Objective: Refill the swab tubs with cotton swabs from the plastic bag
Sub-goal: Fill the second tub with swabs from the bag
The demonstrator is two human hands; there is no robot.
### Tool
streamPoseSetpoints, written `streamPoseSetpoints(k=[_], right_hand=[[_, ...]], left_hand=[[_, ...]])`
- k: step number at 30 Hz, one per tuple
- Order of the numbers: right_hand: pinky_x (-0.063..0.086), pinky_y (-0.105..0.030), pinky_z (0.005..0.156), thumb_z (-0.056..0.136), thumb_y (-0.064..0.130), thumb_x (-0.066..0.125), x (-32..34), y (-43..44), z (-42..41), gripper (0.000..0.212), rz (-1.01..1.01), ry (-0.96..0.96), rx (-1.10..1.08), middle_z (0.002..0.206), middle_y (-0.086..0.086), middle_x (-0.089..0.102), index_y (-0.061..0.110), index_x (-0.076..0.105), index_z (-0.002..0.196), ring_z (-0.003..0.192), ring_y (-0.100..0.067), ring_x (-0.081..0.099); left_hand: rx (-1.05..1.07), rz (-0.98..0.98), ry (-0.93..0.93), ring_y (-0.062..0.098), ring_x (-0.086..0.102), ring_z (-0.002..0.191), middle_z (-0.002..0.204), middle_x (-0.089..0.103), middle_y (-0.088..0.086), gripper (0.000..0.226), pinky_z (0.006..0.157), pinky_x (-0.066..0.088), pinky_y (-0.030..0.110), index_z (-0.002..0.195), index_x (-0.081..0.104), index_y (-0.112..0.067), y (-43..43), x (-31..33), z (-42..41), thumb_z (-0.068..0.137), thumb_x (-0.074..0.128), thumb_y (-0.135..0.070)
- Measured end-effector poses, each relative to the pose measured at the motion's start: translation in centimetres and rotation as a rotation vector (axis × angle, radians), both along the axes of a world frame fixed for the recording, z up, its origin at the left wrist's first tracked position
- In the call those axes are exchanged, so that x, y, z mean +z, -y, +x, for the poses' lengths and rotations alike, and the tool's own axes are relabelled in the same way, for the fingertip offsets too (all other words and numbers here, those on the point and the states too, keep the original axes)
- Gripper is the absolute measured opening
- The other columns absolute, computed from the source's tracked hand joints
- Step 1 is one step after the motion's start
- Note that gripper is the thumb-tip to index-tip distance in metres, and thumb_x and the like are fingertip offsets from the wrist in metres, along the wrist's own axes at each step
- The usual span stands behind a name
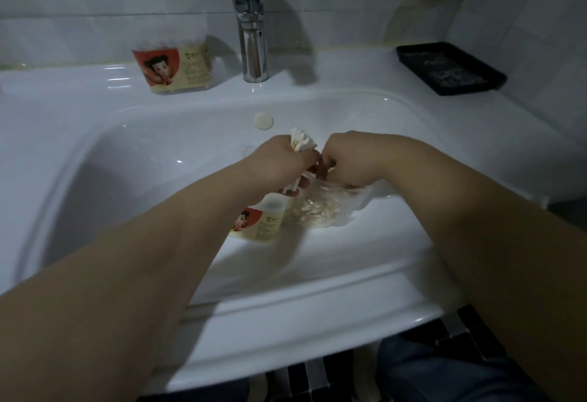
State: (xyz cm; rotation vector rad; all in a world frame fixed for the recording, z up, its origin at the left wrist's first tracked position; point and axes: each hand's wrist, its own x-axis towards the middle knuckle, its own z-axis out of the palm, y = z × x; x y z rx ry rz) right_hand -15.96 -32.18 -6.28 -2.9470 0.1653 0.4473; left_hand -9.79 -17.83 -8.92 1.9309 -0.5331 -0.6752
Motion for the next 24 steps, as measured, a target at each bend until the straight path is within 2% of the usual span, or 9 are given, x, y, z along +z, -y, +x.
streamPoseSetpoints(k=[1, 3, 6, 11, 15, 19, 24], right_hand=[[0.041, -0.025, 0.057, 0.093, 0.028, 0.065, 0.1, 0.1, 0.0, 0.013, 0.002, -0.004, -0.009, 0.065, 0.009, 0.062, 0.032, 0.073, 0.084, 0.064, -0.011, 0.058], [0.042, -0.025, 0.059, 0.091, 0.027, 0.068, 0.1, 0.4, 0.0, 0.012, 0.015, 0.001, -0.036, 0.063, 0.013, 0.062, 0.035, 0.076, 0.087, 0.066, -0.01, 0.061], [0.045, -0.025, 0.058, 0.091, 0.021, 0.068, 0.0, 0.9, 0.2, 0.016, 0.006, 0.043, -0.075, 0.069, 0.01, 0.067, 0.03, 0.079, 0.098, 0.069, -0.012, 0.065], [0.055, -0.027, 0.063, 0.09, 0.016, 0.068, 0.1, 1.6, 0.3, 0.011, 0.038, 0.097, -0.123, 0.076, -0.001, 0.075, 0.019, 0.079, 0.088, 0.07, -0.017, 0.073], [0.053, -0.024, 0.06, 0.091, 0.017, 0.069, 0.2, 1.9, 0.2, 0.011, 0.137, 0.122, -0.135, 0.071, 0.002, 0.074, 0.022, 0.078, 0.087, 0.065, -0.013, 0.073], [0.042, -0.024, 0.054, 0.092, 0.017, 0.067, 0.0, 1.8, 0.4, 0.013, 0.138, 0.11, -0.126, 0.076, -0.001, 0.073, 0.024, 0.078, 0.091, 0.064, -0.014, 0.066], [0.052, -0.03, 0.062, 0.087, 0.01, 0.063, -0.6, 1.3, 0.5, 0.016, 0.211, 0.026, -0.14, 0.072, -0.004, 0.073, 0.019, 0.075, 0.082, 0.064, -0.02, 0.065]], left_hand=[[-0.011, 0.019, 0.023, 0.007, 0.065, 0.055, 0.086, 0.074, 0.004, 0.011, 0.058, 0.056, 0.026, 0.096, 0.067, -0.014, 0.0, 0.0, 0.0, 0.098, 0.059, -0.021], [-0.034, 0.056, 0.05, 0.008, 0.064, 0.056, 0.086, 0.076, 0.002, 0.011, 0.058, 0.053, 0.026, 0.096, 0.066, -0.014, 0.0, 0.1, -0.1, 0.099, 0.058, -0.022], [-0.081, 0.13, 0.091, 0.011, 0.064, 0.063, 0.087, 0.079, 0.001, 0.011, 0.058, 0.051, 0.025, 0.102, 0.065, -0.015, -0.1, 0.3, -0.1, 0.1, 0.057, -0.022], [-0.106, 0.152, 0.123, 0.009, 0.063, 0.059, 0.083, 0.079, -0.001, 0.012, 0.052, 0.05, 0.021, 0.102, 0.066, -0.015, -0.2, 0.2, -0.1, 0.098, 0.058, -0.022], [-0.087, 0.144, 0.151, 0.007, 0.065, 0.06, 0.083, 0.078, -0.003, 0.013, 0.052, 0.05, 0.021, 0.104, 0.067, -0.016, -0.2, 0.2, 0.0, 0.099, 0.058, -0.025], [-0.062, 0.151, 0.178, 0.007, 0.067, 0.062, 0.084, 0.078, -0.004, 0.015, 0.054, 0.052, 0.021, 0.102, 0.068, -0.015, -0.2, 0.0, 0.3, 0.099, 0.057, -0.025], [-0.046, 0.149, 0.178, 0.008, 0.071, 0.067, 0.09, 0.078, 0.0, 0.018, 0.059, 0.056, 0.024, 0.101, 0.069, -0.012, -0.1, -0.4, 0.5, 0.098, 0.059, -0.027]])
